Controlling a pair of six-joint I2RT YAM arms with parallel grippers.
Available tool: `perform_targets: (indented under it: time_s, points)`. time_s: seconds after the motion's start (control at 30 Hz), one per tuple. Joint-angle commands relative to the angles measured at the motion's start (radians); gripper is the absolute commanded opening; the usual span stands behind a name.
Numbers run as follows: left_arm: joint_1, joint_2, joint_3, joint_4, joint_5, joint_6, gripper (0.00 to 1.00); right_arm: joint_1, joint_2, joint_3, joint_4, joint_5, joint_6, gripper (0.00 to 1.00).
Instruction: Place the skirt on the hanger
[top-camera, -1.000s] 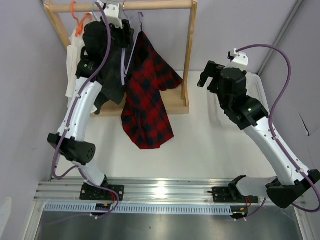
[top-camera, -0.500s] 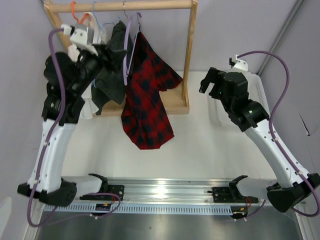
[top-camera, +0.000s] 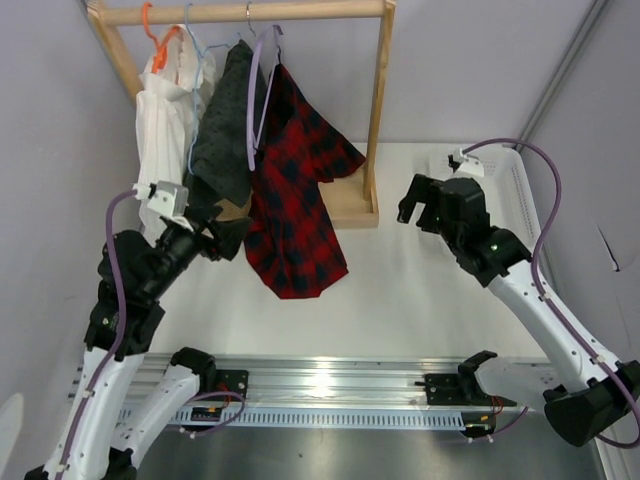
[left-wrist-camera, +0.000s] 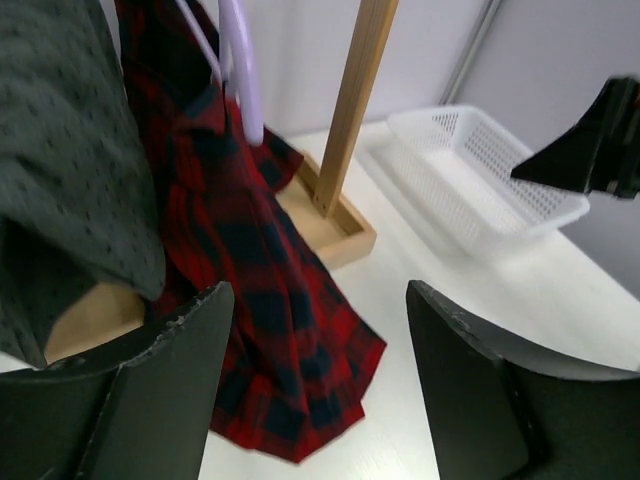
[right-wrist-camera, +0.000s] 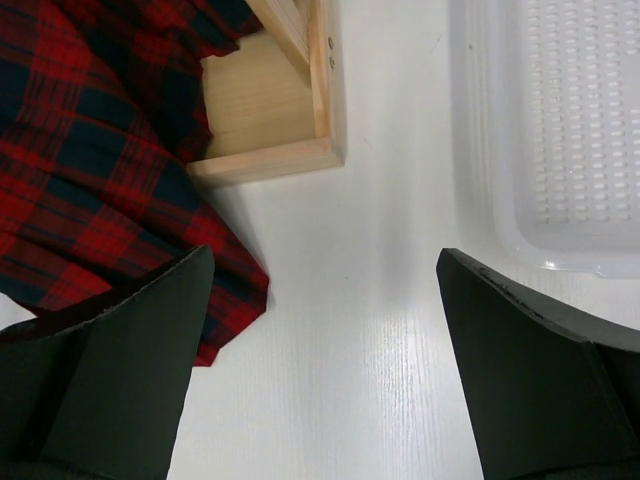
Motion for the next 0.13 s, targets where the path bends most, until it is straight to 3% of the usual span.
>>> perform_targets:
  time_s: [0.0,0.1]
  points:
    - [-0.003,-0.039,-0.096,0.000,0.015,-0.040,0.76,-0.004,-0.041,-0.006,0.053,0.011,0.021,1.00]
    - [-0.004,-0.037,-0.110,-0.005,0.035,-0.042,0.76,-0.004,-0.040,-0.009,0.047,0.019,0.030,1.00]
